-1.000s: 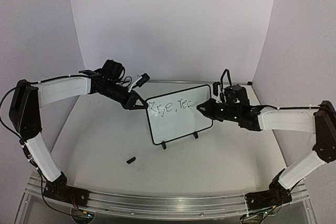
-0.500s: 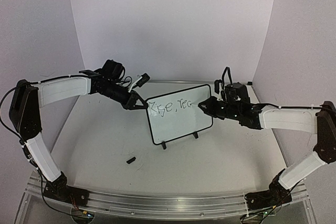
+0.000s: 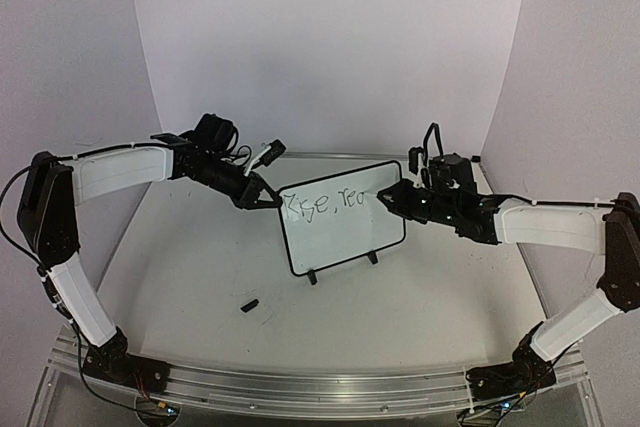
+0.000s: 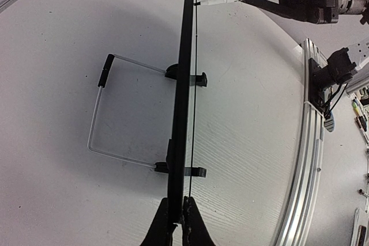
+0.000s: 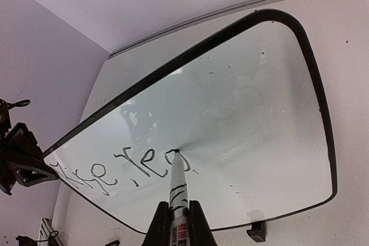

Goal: Write a sentence on the whiteboard

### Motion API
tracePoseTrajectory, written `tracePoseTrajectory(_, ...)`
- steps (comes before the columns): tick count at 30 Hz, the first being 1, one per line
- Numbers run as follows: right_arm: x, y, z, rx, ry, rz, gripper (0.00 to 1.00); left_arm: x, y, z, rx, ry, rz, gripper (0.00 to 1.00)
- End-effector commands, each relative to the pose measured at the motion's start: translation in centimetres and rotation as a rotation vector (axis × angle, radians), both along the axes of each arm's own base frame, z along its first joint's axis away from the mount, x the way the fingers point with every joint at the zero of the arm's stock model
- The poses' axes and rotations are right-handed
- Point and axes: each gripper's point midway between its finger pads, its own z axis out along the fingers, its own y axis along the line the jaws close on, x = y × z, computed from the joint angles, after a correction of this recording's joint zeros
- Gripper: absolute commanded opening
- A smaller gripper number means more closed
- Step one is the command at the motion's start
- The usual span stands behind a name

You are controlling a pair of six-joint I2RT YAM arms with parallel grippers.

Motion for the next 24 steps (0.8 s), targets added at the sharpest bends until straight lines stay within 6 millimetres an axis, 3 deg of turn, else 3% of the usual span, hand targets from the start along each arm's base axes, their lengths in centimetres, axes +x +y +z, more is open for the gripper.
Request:
tracePoseTrajectory(1,0.4,-0.7,0.9,0.014,-0.031,-0.036,0.00,-0.9,0.6,-2.9,0.116,0.026,-0.013,0.00)
tracePoseTrajectory(11,-0.1,-1.2,-1.5,-0.006,0.016,-0.051,0.00,-0.9,0.6,-2.9,0.115,0.026,-0.014,0.00)
tracePoseTrajectory(17,0.2,-1.6,-0.3,-0.001,-0.014,-0.074,0.00,-0.9,0.6,-2.9,0.115,0.026,-0.014,0.00)
tracePoseTrajectory(24,0.1,-1.7,2.8,0.031,-0.077,-0.072,0.00,-0.9,0.6,-2.9,0.117,0.027,-0.015,0.00)
